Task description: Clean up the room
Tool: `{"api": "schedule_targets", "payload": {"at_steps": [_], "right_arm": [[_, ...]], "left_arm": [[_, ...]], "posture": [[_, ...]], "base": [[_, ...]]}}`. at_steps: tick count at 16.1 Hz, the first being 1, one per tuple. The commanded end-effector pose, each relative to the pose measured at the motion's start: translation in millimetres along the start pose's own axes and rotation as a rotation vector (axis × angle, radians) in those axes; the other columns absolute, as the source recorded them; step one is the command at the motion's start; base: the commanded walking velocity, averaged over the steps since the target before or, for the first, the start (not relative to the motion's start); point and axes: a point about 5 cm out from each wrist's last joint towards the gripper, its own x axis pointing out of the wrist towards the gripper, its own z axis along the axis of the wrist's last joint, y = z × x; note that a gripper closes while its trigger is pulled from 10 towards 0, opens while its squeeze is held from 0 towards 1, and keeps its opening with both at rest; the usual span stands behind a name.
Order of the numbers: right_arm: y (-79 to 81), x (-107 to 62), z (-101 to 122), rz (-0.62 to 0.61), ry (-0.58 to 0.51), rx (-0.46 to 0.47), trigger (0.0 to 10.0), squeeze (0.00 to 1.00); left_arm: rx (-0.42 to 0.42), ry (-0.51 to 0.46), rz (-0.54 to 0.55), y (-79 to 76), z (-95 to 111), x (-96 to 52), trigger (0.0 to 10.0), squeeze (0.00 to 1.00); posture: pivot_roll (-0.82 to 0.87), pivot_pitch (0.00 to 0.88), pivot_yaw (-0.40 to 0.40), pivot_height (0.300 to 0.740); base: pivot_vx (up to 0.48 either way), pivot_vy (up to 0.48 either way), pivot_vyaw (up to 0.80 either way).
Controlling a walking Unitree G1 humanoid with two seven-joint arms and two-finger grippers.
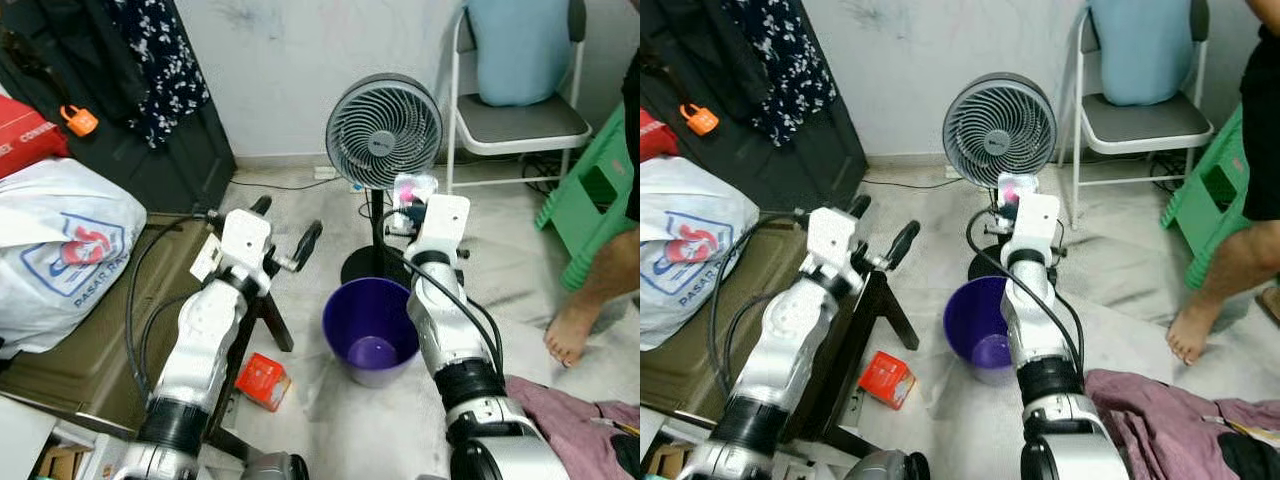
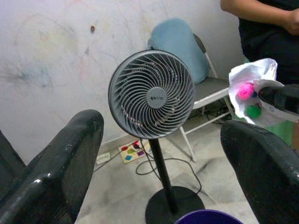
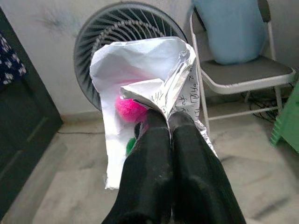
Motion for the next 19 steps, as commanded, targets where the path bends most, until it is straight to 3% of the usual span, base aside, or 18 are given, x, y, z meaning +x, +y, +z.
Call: {"api": "schedule_targets", "payload": {"at_steps": [1, 4, 7, 10, 11, 14, 16, 19], "right_arm": [[11.7, -1.2, -4, 0.044, 0.028, 0.01, 10.0, 0.0], [31.4, 1.1, -4, 0.137, 0.052, 0.015, 10.0, 0.0], [52.5, 4.6, 0, 0.201, 0.068, 0.035, 10.0, 0.0], [67.4, 3.7, 1, 0.27, 0.063, 0.019, 10.0, 0.0], [65.6, 3.5, 2, 0.274, 0.05, 0.003, 10.0, 0.0], [60.3, 4.3, 0, 0.261, 0.046, -0.009, 10.0, 0.0], [42.9, 6.2, 0, 0.21, 0.011, -0.05, 10.0, 0.0], [32.4, 4.9, 0, 0.17, -0.003, -0.055, 10.0, 0.0]], "left_arm": [[0.019, 0.026, 0.051, 7.0, -3, -10.0, 10.0, 0.0], [0.03, 0.058, 0.179, 12.4, -10, -24.1, 10.0, 0.0], [0.046, 0.053, 0.24, 18.5, -9, -32.4, 10.0, 0.0], [0.09, 0.08, 0.321, 36.4, -8, -52.6, 10.0, 0.0], [0.094, 0.093, 0.344, 41.1, -10, -58.3, 10.0, 0.0], [0.094, 0.096, 0.342, 42.2, -11, -57.0, 10.0, 0.0], [0.096, 0.101, 0.361, 43.0, -14, -46.6, 10.0, 0.0], [0.06, 0.102, 0.34, 38.5, -16, -34.9, 10.0, 0.0]], "posture": [[0.01, 0.042, 0.103, 0.74], [0.08, 0.027, 0.022, 0.74], [0.14, 0.024, -0.026, 0.74], [0.18, 0.026, -0.053, 0.74], [0.16, 0.029, -0.049, 0.74], [0.14, 0.038, -0.036, 0.74], [0.07, 0.05, 0.004, 0.74], [0.02, 0.053, 0.039, 0.74]], "base": [[0.0, 0.0, 0.0], [0.0, 0.0, 0.0], [0.0, 0.0, 0.0], [0.0, 0.0, 0.0], [0.0, 0.0, 0.0], [0.0, 0.0, 0.0], [0.0, 0.0, 0.0], [0.0, 0.0, 0.0]]}}
